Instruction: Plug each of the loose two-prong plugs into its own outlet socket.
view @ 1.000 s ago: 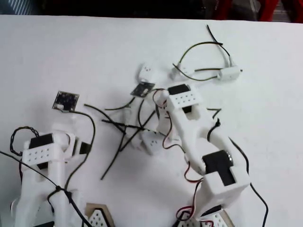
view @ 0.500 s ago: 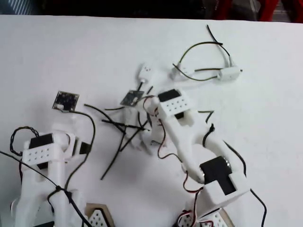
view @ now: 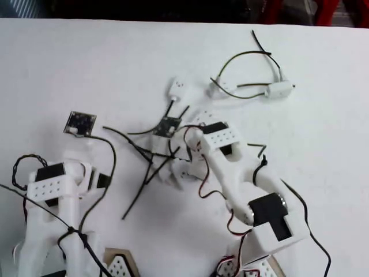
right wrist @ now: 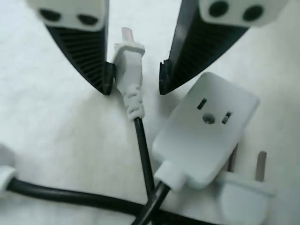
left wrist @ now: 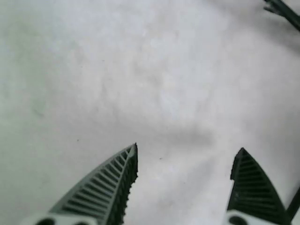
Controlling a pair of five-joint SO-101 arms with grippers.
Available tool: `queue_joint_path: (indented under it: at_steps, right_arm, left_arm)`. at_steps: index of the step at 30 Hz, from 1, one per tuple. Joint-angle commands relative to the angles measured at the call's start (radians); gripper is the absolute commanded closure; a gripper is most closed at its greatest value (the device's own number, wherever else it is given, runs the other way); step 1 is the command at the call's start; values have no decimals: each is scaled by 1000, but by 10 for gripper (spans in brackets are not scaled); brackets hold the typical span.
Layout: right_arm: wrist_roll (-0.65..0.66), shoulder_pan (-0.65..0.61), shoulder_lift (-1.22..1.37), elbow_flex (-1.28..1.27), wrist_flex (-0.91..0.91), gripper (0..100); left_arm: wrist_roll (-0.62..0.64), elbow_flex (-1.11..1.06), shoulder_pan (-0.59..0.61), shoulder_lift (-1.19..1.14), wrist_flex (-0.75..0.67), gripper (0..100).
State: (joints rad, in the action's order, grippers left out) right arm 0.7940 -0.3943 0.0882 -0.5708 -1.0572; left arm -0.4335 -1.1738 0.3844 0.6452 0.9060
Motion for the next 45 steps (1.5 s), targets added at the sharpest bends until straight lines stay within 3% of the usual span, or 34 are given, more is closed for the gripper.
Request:
queue_joint_path:
  at_steps: [1, 4, 10, 15, 45]
  right_arm:
    - [11, 30, 38, -8, 27, 899]
    - [11, 33, 41, -6, 35, 986]
    - [6, 30, -13, -6, -12, 971]
    - [3, 38, -36, -6, -42, 871]
    - [-51, 38, -27, 89, -91, 890]
  left_arm:
    - [-3, 11, 4, 36, -14, 687]
    - [-3, 9, 4, 36, -14, 687]
    - [-3, 9, 4, 36, -14, 687]
    - [-3, 9, 4, 36, -14, 687]
    - [-5, 9, 4, 36, -14, 687]
